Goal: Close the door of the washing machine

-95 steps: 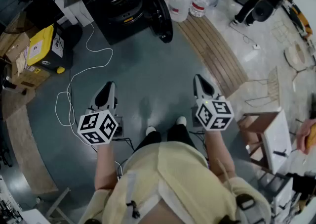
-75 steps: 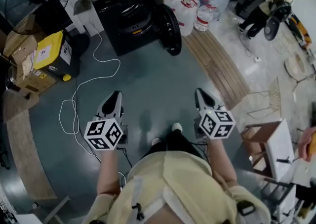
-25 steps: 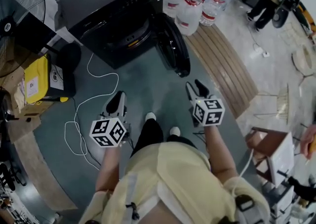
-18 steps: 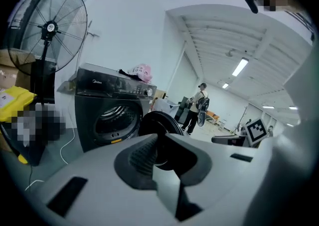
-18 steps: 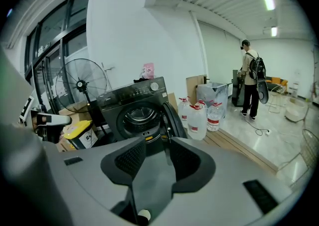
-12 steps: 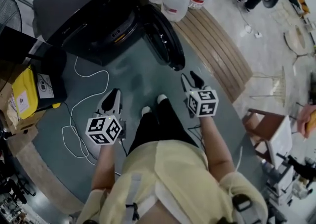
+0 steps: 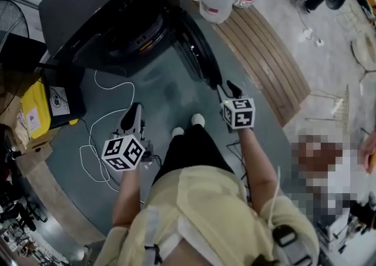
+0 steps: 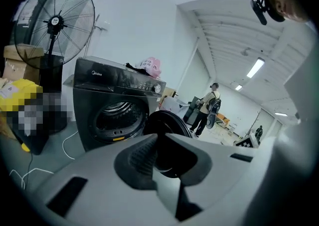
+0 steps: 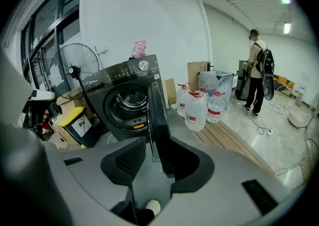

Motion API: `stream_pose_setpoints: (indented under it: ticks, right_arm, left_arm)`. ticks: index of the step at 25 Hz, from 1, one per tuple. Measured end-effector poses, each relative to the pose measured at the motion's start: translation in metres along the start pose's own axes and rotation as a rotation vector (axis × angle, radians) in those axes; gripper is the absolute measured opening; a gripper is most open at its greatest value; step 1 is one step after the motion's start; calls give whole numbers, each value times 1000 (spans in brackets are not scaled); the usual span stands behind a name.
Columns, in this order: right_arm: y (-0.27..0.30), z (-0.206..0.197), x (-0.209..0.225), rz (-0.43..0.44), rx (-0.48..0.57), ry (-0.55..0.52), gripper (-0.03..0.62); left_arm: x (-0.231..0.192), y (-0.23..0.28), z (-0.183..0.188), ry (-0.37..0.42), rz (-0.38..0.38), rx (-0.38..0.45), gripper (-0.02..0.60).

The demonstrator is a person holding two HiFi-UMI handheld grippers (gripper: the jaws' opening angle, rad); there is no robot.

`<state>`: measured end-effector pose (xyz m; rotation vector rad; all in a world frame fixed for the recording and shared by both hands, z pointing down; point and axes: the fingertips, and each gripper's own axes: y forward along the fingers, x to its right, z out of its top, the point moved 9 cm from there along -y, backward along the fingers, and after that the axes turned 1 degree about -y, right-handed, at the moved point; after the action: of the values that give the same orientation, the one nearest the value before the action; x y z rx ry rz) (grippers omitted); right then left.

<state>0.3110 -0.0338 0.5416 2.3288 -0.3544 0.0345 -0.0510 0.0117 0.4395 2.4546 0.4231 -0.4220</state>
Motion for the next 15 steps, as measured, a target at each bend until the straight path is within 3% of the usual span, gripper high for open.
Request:
stream_pose_setpoints:
  ticks: [15]
  right_arm:
    - [61,4,20,41,-128,-141,133]
  left_arm:
    - [0,43,-5,19,56,-54,43]
